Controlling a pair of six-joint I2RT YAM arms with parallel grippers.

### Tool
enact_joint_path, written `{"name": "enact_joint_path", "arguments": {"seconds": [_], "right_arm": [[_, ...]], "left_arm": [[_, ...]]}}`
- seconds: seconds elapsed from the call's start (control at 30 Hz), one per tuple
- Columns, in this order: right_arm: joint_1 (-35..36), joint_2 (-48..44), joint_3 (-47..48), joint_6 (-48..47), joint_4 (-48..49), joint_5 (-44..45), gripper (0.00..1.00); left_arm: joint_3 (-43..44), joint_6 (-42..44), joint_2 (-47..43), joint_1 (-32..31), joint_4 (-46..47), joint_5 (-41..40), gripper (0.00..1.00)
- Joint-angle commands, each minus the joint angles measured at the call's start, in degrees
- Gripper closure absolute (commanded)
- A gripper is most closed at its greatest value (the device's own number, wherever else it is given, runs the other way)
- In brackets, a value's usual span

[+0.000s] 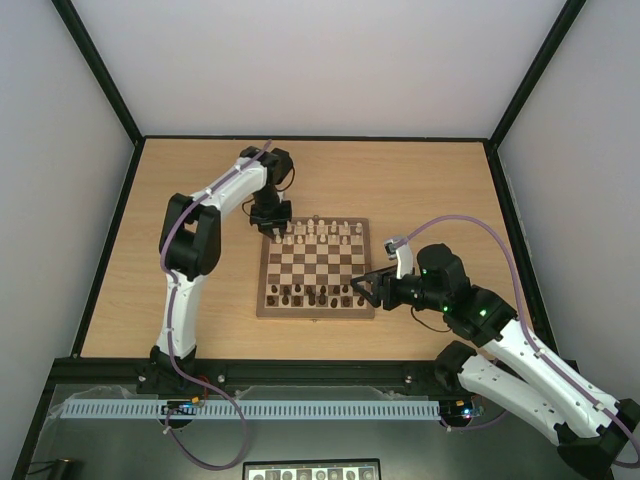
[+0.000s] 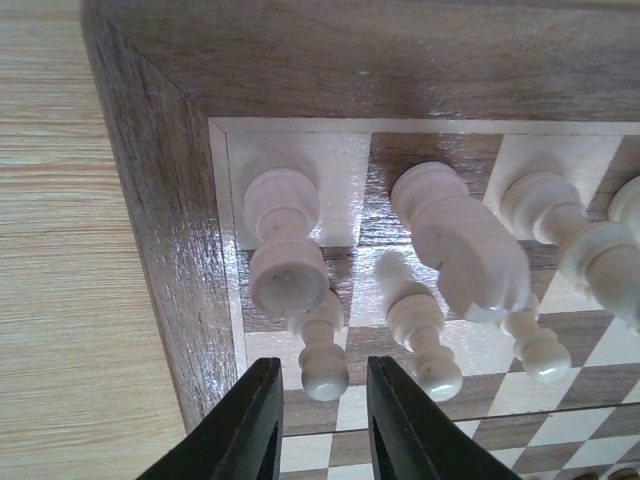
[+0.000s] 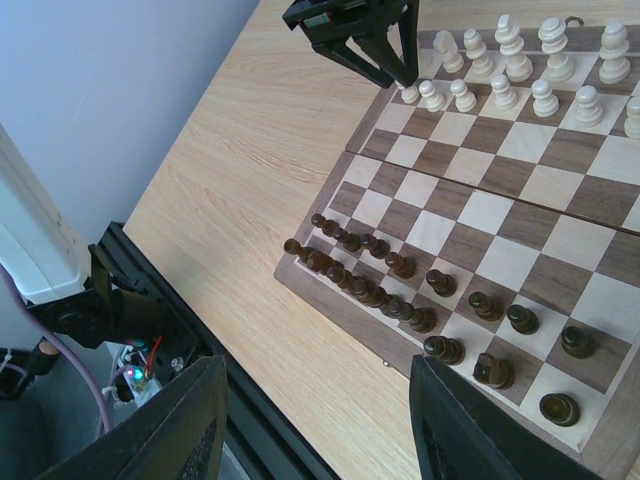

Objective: Set up the chess pieces on the board
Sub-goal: Place the chess piece on the chessboard, then reset both arms

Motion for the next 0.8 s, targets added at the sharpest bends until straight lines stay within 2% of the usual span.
{"name": "enact_joint_path", "arguments": {"seconds": [0.0, 0.23, 0.37, 0.53, 0.67, 0.77], "right_arm": [[-0.2, -0.6, -0.6, -0.8, 0.8, -1.2, 0.49], [-0.2, -0.4, -0.6, -0.8, 0.6, -1.1, 0.49], [-0.3, -0.1, -0.4, -0.7, 0.3, -0.5, 0.48], [-0.2, 0.5, -0.1, -0.5, -0.2, 1.3, 0.43], [-0.2, 0.4, 0.5, 0.1, -0.6, 4.6, 0.39], [-0.2, 0.4, 1.5, 1.1, -0.7, 7.3, 0.32]], "left_arm": [[3.2, 0.2, 0.5, 0.5, -2.8, -0.4, 0.74], [5.7, -0.2, -4.0, 0.4, -3.8, 0.9, 0.72], [6.7, -1.1, -10.6, 0.4, -2.6, 1.2, 0.68], [5.7, -3.4, -22.3, -0.1, 4.1, 0.4, 0.59], [-1.3, -4.8, -33.5, -0.3, 13.8, -1.7, 0.57], [-12.4, -6.6, -44.5, -0.4, 24.9, -4.3, 0.55]]}}
